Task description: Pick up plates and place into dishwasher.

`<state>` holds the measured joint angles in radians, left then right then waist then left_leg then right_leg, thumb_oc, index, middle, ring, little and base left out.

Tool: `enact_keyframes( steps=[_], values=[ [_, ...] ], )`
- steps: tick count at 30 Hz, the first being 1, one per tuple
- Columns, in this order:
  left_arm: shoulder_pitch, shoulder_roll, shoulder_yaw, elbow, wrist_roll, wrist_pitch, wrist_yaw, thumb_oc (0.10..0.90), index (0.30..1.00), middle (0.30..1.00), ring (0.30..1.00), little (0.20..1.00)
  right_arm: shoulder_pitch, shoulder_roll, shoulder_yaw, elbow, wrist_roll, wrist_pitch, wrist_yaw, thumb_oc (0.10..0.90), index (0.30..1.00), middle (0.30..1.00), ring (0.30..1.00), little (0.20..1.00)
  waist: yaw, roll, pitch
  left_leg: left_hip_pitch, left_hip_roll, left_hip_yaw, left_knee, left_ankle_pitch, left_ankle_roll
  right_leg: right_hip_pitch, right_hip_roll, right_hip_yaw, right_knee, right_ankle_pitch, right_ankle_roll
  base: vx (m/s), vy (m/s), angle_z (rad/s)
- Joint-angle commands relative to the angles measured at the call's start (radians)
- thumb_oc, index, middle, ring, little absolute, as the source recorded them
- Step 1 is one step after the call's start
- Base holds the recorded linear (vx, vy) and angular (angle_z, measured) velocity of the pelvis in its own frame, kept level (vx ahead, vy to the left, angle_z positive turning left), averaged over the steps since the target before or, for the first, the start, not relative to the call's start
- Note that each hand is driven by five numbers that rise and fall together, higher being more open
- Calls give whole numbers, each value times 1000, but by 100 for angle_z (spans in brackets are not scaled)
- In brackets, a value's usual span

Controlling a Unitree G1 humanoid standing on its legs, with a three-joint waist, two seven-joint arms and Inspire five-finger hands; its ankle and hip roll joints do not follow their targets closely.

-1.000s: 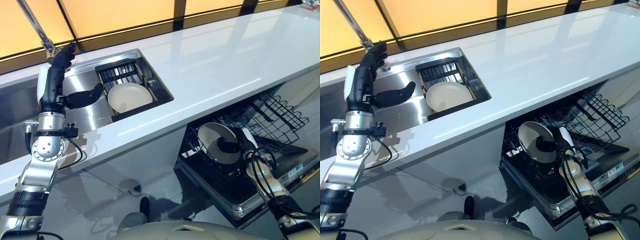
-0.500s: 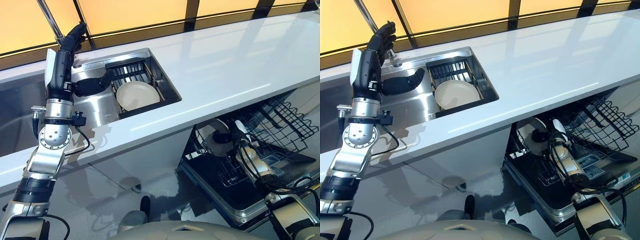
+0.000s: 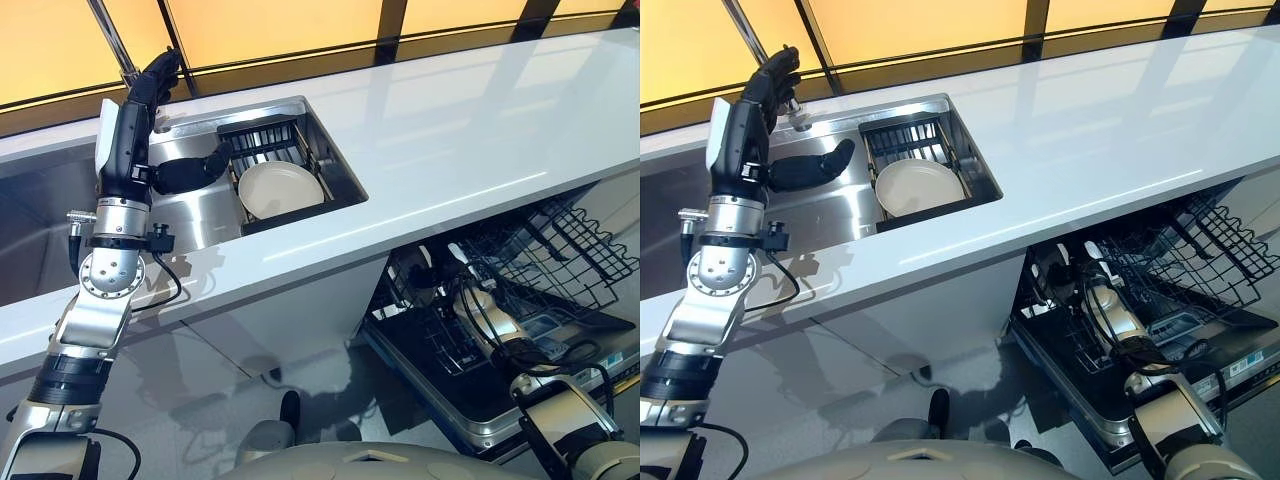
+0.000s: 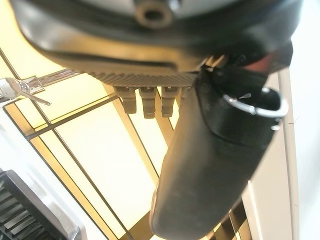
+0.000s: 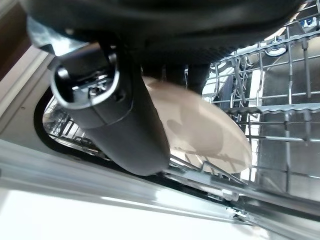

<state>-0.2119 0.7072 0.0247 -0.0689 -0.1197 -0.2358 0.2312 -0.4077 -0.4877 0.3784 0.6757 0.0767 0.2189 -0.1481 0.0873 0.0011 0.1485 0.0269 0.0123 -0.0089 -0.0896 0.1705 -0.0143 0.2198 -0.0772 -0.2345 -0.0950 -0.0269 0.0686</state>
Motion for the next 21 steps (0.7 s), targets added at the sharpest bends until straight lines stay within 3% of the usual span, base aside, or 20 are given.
enact_keyframes(
  steps=[1, 10, 21],
  values=[
    [-175, 16, -21, -52, -26, -46, 28, 800, 900, 900, 900, 900, -102, 15, 50, -38, -4, -76, -10, 800, 900, 900, 900, 900, 19, -15, -57, 115, -28, -2, 2, -176, -19, -52, -30, -2, 8, 69, 30, 0, 0, 0],
    [-164, 18, -15, -48, -13, -62, 39, 800, 900, 900, 900, 900, -56, 3, 19, -127, -25, -114, -47, 800, 900, 900, 900, 900, 1, -13, -55, 121, -27, 10, 2, -178, -19, -52, -28, 9, 8, 70, 32, 0, 0, 0],
    [-86, 31, 47, -70, -10, -77, 25, 800, 900, 900, 900, 900, 92, -58, -112, -351, -139, -175, -108, 800, 900, 900, 900, 900, -42, -9, -51, 128, -27, 32, 2, -184, -14, -58, -25, 33, 8, 74, 41, -2, 1, -1]
  ],
)
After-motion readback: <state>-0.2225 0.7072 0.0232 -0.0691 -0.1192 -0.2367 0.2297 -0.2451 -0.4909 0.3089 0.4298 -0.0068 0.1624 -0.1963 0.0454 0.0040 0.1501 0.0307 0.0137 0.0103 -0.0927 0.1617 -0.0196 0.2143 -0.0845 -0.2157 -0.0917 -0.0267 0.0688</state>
